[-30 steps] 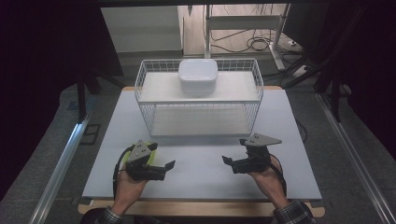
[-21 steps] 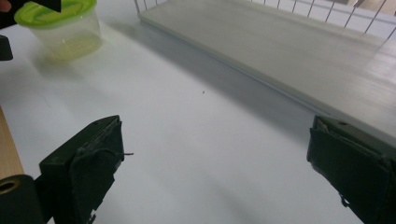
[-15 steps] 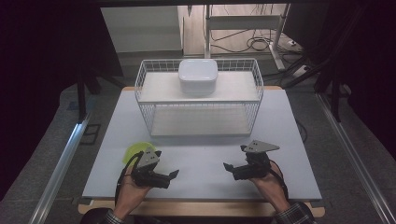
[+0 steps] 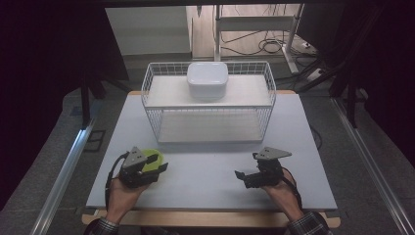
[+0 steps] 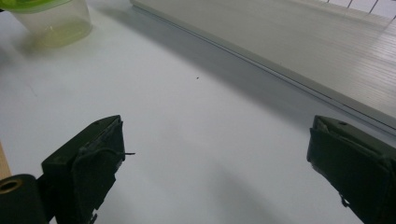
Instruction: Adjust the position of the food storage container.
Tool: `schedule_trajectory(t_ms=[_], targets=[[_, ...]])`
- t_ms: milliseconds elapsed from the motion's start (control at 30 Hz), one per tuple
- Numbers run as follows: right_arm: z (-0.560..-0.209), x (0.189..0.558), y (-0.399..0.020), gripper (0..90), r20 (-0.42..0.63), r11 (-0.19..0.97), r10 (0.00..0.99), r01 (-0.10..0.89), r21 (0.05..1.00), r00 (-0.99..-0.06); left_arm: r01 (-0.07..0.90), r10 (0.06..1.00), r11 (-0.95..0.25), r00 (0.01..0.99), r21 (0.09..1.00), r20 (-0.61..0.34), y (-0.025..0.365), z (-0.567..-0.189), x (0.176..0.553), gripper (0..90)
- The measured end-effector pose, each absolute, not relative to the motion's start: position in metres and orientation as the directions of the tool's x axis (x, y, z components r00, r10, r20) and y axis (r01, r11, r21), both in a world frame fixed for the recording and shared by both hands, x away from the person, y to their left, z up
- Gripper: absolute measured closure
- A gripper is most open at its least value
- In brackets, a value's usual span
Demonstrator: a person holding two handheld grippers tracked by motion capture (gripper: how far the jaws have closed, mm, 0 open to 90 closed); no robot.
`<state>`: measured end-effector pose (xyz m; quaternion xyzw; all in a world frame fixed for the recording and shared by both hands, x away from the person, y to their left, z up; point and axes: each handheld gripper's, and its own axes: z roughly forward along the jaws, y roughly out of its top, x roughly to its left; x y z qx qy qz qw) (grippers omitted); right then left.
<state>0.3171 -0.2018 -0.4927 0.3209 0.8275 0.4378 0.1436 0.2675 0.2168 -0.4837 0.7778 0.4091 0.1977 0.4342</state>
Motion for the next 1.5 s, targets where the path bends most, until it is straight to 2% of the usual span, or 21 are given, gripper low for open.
schedule_trajectory(t_ms=[33,67,100,133,167,233,500,700,1067,1500], targets=[[-0.493,0.317,-0.201,4.6,0.042,0.413,0.655,0.405,0.816,-0.754,0.467,0.816,-0.28,0.575,0.839,-0.048,0.221,-0.483,0.268,63.3],[-0.495,0.317,-0.201,4.6,0.039,0.421,0.652,0.404,0.812,-0.757,0.473,0.822,-0.272,0.567,0.838,-0.053,0.226,-0.483,0.269,74.4],[-0.495,0.317,-0.201,4.6,0.039,0.421,0.652,0.404,0.812,-0.757,0.478,0.826,-0.261,0.56,0.838,-0.062,0.231,-0.483,0.269,74.4],[-0.496,0.318,-0.2,4.7,0.038,0.426,0.65,0.405,0.809,-0.759,0.483,0.833,-0.25,0.55,0.839,-0.068,0.236,-0.483,0.27,84.4],[-0.496,0.318,-0.2,4.7,0.038,0.426,0.65,0.405,0.809,-0.759,0.487,0.84,-0.242,0.539,0.839,-0.071,0.24,-0.483,0.27,84.4],[-0.496,0.317,-0.199,4.8,0.037,0.43,0.647,0.405,0.807,-0.761,0.496,0.86,-0.223,0.506,0.839,-0.071,0.251,-0.483,0.271,89.8],[-0.497,0.317,-0.198,5.2,0.03,0.438,0.647,0.404,0.803,-0.762,0.555,0.924,-0.16,0.375,0.817,-0.074,0.288,-0.494,0.276,90.0],[-0.498,0.317,-0.197,5.4,0.025,0.452,0.64,0.402,0.796,-0.768,0.611,0.946,-0.124,0.311,0.782,-0.093,0.3,-0.505,0.283,90.0],[-0.5,0.317,-0.195,5.5,0.024,0.464,0.634,0.405,0.788,-0.773,0.643,0.946,-0.15,0.313,0.751,-0.08,0.284,-0.512,0.287,89.9],[-0.502,0.317,-0.193,5.6,0.02,0.477,0.631,0.408,0.778,-0.775,0.643,0.922,-0.161,0.369,0.748,-0.118,0.26,-0.513,0.289,89.9]])
